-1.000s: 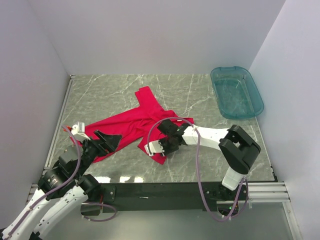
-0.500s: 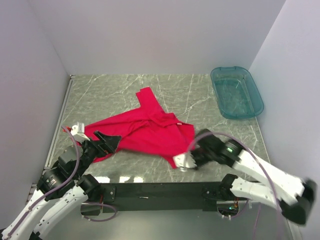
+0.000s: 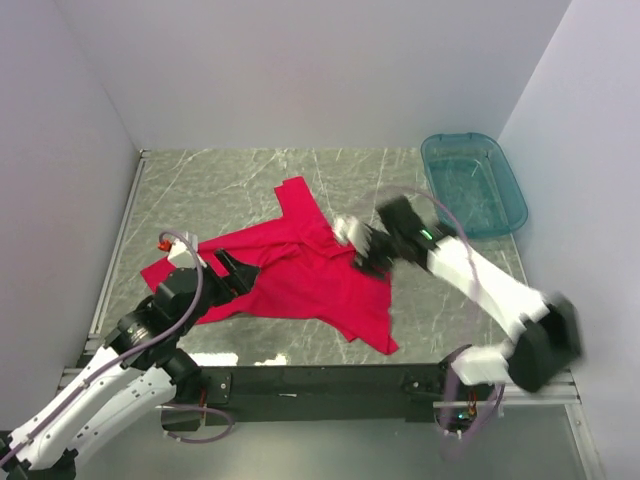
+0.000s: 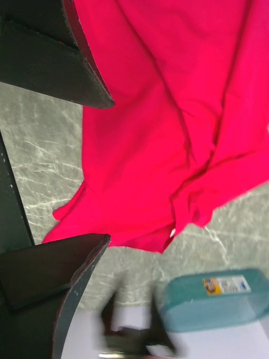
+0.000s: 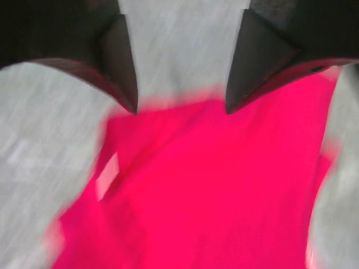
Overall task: Fold and stack the t-shirts
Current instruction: Flatten the tshirt out
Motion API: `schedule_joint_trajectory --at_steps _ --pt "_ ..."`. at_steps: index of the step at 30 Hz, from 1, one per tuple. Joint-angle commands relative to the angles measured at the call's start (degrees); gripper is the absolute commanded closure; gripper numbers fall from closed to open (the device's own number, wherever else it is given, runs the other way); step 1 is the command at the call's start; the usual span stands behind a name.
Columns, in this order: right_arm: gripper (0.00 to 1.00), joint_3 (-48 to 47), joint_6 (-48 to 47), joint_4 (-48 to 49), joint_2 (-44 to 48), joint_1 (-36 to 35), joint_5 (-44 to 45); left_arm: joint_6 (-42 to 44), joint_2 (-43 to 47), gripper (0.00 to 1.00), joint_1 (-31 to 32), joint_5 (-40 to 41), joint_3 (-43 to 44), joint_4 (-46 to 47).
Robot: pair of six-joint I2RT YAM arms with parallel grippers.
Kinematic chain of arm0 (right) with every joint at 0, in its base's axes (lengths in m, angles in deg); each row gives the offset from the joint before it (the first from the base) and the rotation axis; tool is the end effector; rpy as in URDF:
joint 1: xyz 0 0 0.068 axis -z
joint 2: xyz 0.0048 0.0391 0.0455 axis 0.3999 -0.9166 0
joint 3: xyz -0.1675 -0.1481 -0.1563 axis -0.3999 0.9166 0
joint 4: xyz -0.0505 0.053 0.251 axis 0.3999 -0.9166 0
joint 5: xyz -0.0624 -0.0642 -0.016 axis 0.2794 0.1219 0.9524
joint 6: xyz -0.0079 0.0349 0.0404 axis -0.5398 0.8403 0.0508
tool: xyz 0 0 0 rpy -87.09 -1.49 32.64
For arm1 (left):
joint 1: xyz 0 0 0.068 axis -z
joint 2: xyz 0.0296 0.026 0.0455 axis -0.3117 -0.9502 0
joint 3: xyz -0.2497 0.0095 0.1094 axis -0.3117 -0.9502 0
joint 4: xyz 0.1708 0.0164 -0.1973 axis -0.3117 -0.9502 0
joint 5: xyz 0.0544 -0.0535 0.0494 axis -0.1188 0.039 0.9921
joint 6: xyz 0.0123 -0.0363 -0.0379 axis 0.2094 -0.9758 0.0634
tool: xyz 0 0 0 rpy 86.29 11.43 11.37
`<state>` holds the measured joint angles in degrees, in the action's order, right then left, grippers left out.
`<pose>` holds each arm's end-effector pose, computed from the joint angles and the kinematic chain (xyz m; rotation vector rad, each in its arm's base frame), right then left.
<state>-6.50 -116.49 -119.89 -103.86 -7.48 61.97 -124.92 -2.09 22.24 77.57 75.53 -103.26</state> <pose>0.1940 0.1300 0.2619 -1.6372 1.8699 0.3012 0.0966 -0.0676 0.2845 -0.4251 1.9785 -0.7527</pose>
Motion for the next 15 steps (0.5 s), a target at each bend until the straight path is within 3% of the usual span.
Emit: schedule_joint_trajectory --at_steps 1,4,8,15 --pt "0.37 -14.43 9.19 8.14 -20.41 -3.48 -3.74 -4.89 -1.82 0.02 -0.15 2.7 1.78 -1.05" --pt "0.37 -22.27 10.68 9.96 -30.91 -9.89 4.33 -7.35 -0.69 0.02 -0.15 3.31 1.08 -3.51" --pt "0.39 -31.92 17.09 9.36 -41.75 -13.42 13.58 -8.77 3.79 0.03 -0.15 4.46 -0.33 -6.15" --pt "0.4 -33.53 21.94 12.34 -48.97 -13.6 26.16 -8.34 8.11 0.03 -0.15 6.57 0.46 -9.23"
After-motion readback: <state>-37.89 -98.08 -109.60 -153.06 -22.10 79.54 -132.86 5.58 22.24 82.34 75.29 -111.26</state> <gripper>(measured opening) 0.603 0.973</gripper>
